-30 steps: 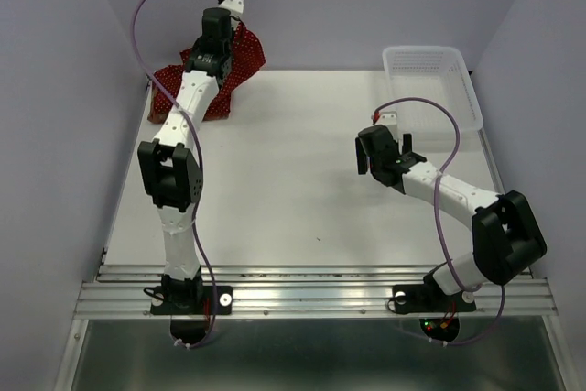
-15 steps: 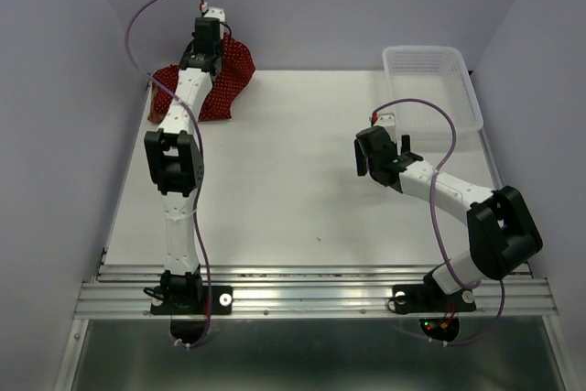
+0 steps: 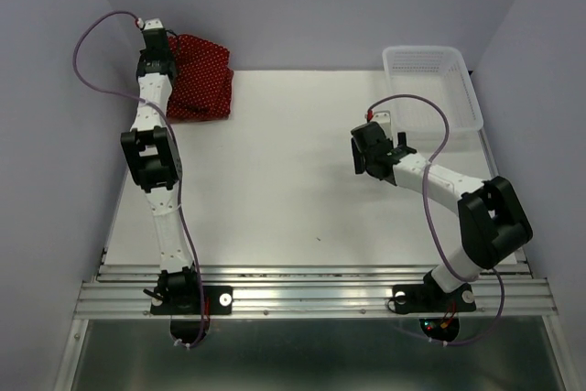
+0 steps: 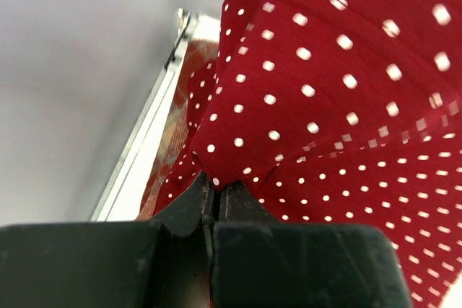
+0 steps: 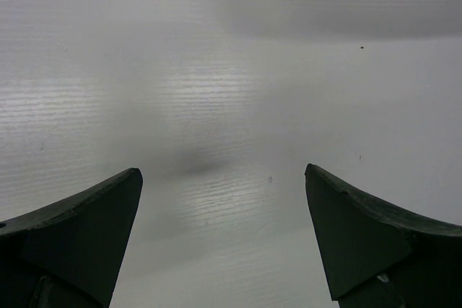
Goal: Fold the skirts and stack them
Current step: Neatly place the folded skirt to the corner
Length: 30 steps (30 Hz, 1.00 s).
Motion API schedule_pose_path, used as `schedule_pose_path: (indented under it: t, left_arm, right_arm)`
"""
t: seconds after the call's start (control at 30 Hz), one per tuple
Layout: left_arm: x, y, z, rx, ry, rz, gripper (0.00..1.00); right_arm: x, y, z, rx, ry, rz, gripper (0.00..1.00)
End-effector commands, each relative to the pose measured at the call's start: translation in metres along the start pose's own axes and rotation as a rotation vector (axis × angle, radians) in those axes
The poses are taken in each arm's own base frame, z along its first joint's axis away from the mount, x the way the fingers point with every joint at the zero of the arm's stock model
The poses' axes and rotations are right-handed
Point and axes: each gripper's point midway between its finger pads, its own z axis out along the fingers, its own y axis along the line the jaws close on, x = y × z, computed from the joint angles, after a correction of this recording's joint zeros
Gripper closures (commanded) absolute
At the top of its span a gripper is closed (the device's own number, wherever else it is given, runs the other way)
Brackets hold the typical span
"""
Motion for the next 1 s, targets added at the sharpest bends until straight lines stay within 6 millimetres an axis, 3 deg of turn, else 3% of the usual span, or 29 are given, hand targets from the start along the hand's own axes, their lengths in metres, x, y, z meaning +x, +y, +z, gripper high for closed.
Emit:
schedule_pose_path:
  t: [0.0,0.1,0.2,0.37,0.5,0.53,0.7,0.93,0.97]
  left_arm:
    - [-0.032,0.008,-0.001,-0.003,-0.088,-0.066,0.97]
    - [-0.023,0.018,0.008,-0.037,-0.071,-0.081,0.78]
    - [-0.021,0.035,0.008,-0.099,-0.066,-0.103,0.65]
    - [-0.029,0.079,-0.004,-0.226,-0.067,-0.171,0.54]
    - [-0.030,0.101,-0.021,-0.269,-0.046,-0.193,0.55]
    - [-0.033,0.104,-0.027,-0.274,-0.044,-0.194,0.48]
    - [-0.035,0.087,-0.049,-0.159,0.011,-0.165,0.01]
    - [-0.079,0.073,-0.115,-0.034,-0.053,-0.257,0.01]
    - [-0.097,0.065,-0.141,0.029,-0.094,-0.274,0.01]
  right_arm:
    - [-0.020,-0.003,0.000,0.032,-0.026,0.032,0.00]
    - [-0.022,0.001,0.003,0.033,-0.017,0.031,0.00]
    - [-0.023,0.002,0.004,0.037,-0.004,0.033,0.00]
    - [-0.025,0.004,0.002,0.027,0.000,0.043,0.00]
    - [-0.026,0.004,-0.002,0.014,-0.001,0.054,0.00]
    - [-0.028,0.003,-0.004,0.011,-0.005,0.062,0.00]
    - [-0.038,-0.004,-0.017,0.012,-0.042,0.173,0.00]
    - [-0.068,-0.020,-0.062,-0.075,-0.162,0.389,0.00]
    - [-0.072,-0.019,-0.067,-0.103,-0.179,0.410,0.00]
